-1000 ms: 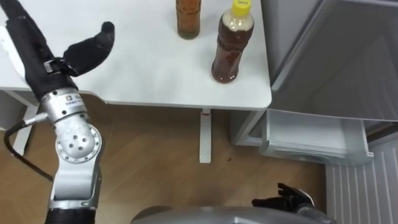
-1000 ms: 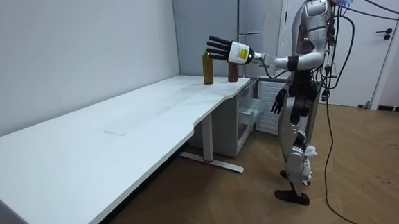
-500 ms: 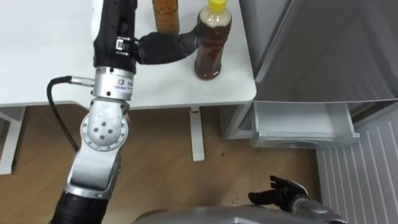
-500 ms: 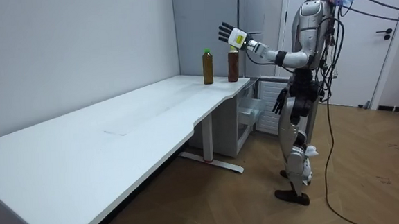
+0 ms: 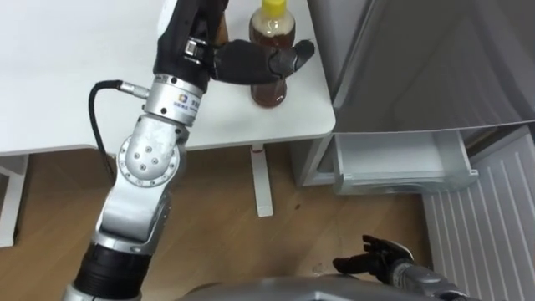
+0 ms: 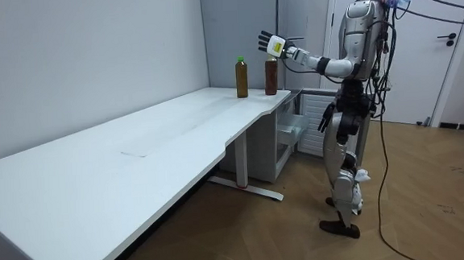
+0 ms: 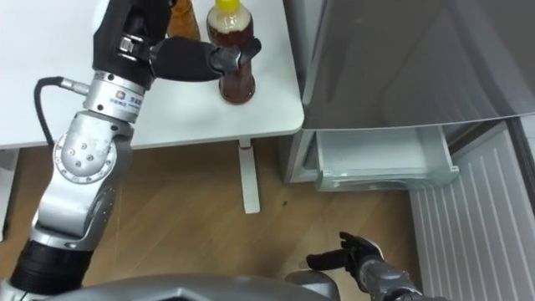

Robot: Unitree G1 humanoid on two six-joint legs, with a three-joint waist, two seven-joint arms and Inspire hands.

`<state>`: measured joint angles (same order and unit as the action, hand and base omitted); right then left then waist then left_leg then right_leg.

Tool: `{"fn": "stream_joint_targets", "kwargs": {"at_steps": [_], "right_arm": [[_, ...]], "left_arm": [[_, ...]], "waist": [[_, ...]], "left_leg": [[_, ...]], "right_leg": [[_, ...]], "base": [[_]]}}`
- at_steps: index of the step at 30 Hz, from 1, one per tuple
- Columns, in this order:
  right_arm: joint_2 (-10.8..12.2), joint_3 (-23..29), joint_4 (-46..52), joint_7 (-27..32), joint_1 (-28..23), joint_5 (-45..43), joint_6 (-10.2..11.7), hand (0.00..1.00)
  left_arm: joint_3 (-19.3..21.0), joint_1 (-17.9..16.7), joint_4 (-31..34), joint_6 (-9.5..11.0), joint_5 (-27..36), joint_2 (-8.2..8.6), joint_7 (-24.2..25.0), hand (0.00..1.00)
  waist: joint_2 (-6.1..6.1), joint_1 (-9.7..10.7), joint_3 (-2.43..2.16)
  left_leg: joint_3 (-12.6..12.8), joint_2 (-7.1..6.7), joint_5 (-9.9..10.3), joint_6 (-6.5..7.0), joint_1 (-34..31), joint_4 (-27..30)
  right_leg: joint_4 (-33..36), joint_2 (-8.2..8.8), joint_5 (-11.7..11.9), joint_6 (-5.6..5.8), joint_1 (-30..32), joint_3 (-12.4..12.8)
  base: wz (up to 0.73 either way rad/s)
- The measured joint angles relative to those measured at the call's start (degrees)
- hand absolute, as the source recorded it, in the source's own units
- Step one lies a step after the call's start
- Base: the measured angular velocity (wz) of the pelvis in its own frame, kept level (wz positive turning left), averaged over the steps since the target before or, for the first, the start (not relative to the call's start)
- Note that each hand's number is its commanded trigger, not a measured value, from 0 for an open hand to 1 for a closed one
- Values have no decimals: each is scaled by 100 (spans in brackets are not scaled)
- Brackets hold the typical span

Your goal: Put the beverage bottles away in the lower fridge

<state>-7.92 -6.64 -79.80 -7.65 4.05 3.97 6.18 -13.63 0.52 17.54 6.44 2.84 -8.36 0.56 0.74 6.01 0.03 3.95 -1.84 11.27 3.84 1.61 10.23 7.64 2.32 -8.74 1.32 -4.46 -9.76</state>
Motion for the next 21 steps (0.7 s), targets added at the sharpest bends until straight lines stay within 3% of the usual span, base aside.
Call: {"fn": "stream_joint_targets", "kwargs": {"at_steps": [7,21], "right_arm": [[-15,5,21,2,-8,-2,6,0],[-27,6,191,-16,-93,-4,24,0]], "left_arm": [[47,0,-1,-18,337,-11,224,0],[212,-2,-5,-17,393,-33,294,0]], "waist": [[-26,1,11],[-12,-15,52]], "left_leg": [[45,8,-1,-1,11,6],[76,15,-3,-5,44,-78]], "right_leg": [[1,0,0,0,7,38],[3,-20,1,-2,47,173]], "base": [[-2],[-2]]}}
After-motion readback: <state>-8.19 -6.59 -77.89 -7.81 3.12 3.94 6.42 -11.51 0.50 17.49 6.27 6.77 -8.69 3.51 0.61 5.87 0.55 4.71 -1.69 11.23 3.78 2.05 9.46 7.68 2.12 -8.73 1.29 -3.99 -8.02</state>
